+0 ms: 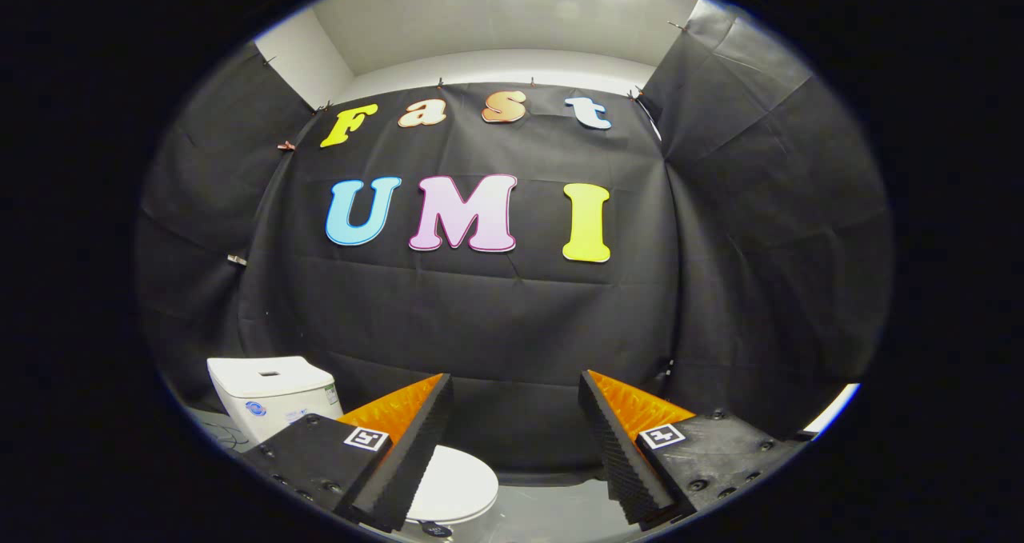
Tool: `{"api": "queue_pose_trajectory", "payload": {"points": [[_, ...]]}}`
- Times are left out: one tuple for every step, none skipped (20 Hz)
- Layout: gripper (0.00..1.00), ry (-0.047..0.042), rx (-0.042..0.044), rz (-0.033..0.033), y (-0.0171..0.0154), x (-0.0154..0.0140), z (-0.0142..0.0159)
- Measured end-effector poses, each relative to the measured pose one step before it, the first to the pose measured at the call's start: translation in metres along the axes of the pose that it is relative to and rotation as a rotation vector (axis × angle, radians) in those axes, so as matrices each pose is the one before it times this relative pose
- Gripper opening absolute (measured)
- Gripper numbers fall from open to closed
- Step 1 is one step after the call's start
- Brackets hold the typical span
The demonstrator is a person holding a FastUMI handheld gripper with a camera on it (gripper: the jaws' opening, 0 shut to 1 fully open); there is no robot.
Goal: Open the toilet lid.
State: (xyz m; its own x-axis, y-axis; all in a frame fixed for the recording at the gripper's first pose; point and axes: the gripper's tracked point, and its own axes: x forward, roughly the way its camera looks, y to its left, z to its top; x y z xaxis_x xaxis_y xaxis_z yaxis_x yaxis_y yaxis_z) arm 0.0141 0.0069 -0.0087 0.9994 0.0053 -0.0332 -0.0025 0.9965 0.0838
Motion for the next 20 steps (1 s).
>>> {"api": "queue_pose_trajectory", "payload": {"points": [[0.97, -0.00255, 0.00329, -0.00256, -0.00022, 0.00053, 0.00074], [0.97, -0.00448, -0.00205, 0.00001, -0.00068, 0.00004, 0.00016], [0.97, 0.00115, -0.00359, -0.00132, -0.00065, 0.00042, -0.00041], [0.98, 0.00441, 0.00152, 0.00425, 0.00047, 0.00015, -0.00183], [0.98, 0.00221, 0.00263, 0.00226, 0.00092, -0.00121, 0.00023], [0.98, -0.00186, -0.00041, -0.00089, -0.00071, 0.00033, 0.00167], [0.98, -0.00241, -0.00086, -0.00078, -0.00083, 0.00003, 0.00095], [0.97, -0.00153, 0.00057, 0.00033, 0.00011, -0.00022, 0.00002], [0.97, 0.00166, 0.00128, 0.00221, 0.00035, 0.00001, -0.00053], [0.97, 0.00211, -0.00033, 0.00361, 0.00142, -0.00003, -0.00112], [0.97, 0.00317, -0.00329, 0.00029, 0.00008, 0.00016, -0.00116], [0.97, 0.00022, -0.00161, 0.00258, 0.00054, 0.00005, 0.00005], [0.97, 0.0015, 0.00037, 0.00183, 0.00053, 0.00016, -0.00056], [0.97, 0.00136, 0.00025, 0.0011, 0.0011, -0.00004, -0.00045], [0.97, 0.00506, -0.00022, 0.00223, 0.00022, 0.00029, -0.0015], [0.97, 0.00362, 0.00129, 0.00417, 0.00155, 0.00032, -0.00104], [0.97, 0.00369, 0.00514, 0.00547, 0.00144, -0.00004, -0.00063], [0.98, 0.00547, 0.01048, 0.00699, 0.0019, 0.00019, -0.00169], [0.98, 0.01099, 0.02197, 0.00461, 0.00128, 0.00061, -0.00241], [0.97, 0.01489, 0.03274, 0.01371, 0.00319, 0.00131, -0.0033]]}}
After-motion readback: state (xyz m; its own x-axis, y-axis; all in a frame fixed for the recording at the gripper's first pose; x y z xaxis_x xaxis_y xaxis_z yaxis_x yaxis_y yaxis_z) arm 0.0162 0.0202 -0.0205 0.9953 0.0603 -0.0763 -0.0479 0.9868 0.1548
